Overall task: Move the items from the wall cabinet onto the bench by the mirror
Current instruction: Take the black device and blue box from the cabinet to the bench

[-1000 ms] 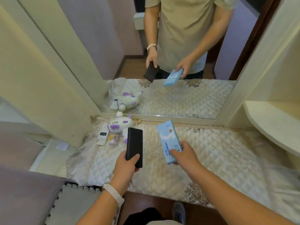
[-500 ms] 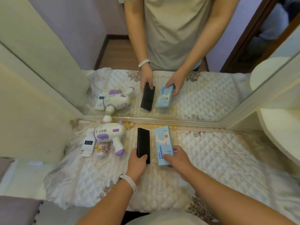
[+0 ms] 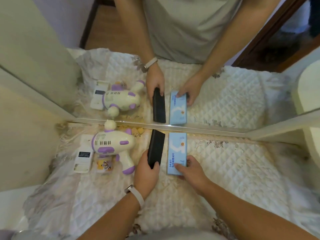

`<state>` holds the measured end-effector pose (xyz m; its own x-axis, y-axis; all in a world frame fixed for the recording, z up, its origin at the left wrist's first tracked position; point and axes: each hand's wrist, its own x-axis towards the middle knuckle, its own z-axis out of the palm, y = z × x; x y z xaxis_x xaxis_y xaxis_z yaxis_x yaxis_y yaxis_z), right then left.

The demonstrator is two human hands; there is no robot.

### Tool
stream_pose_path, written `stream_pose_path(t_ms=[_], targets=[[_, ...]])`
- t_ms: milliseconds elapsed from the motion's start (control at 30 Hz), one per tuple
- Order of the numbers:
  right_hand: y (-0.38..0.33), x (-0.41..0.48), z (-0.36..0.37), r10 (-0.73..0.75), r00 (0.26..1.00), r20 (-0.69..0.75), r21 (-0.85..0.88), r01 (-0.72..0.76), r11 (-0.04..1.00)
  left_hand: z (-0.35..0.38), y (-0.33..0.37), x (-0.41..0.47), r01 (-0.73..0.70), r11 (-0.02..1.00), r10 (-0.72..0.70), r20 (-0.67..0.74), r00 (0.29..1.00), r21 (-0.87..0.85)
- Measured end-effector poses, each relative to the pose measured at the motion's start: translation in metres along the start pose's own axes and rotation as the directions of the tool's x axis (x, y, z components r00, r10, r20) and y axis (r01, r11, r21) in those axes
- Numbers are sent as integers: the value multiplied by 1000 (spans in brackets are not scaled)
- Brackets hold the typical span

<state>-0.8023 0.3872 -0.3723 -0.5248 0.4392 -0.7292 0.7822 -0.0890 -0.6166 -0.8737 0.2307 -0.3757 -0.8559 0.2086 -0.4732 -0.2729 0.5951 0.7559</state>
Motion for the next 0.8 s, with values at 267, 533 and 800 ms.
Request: stream_pose_path(t_ms=[267,533,800], targets=[[-8,-4,5,-140,988,-59,-438,100,893,-3,-6,0,-93,940,101,-10,995,328],[-9,-22,-11,-227,974,1,-627,178,759,-4,-3,-20,-204,865,228,2,974,458],[-11,-45,-46,-524,834,175,-838,406,366,-10,26,-62,-375,697,484,-14,875,611]])
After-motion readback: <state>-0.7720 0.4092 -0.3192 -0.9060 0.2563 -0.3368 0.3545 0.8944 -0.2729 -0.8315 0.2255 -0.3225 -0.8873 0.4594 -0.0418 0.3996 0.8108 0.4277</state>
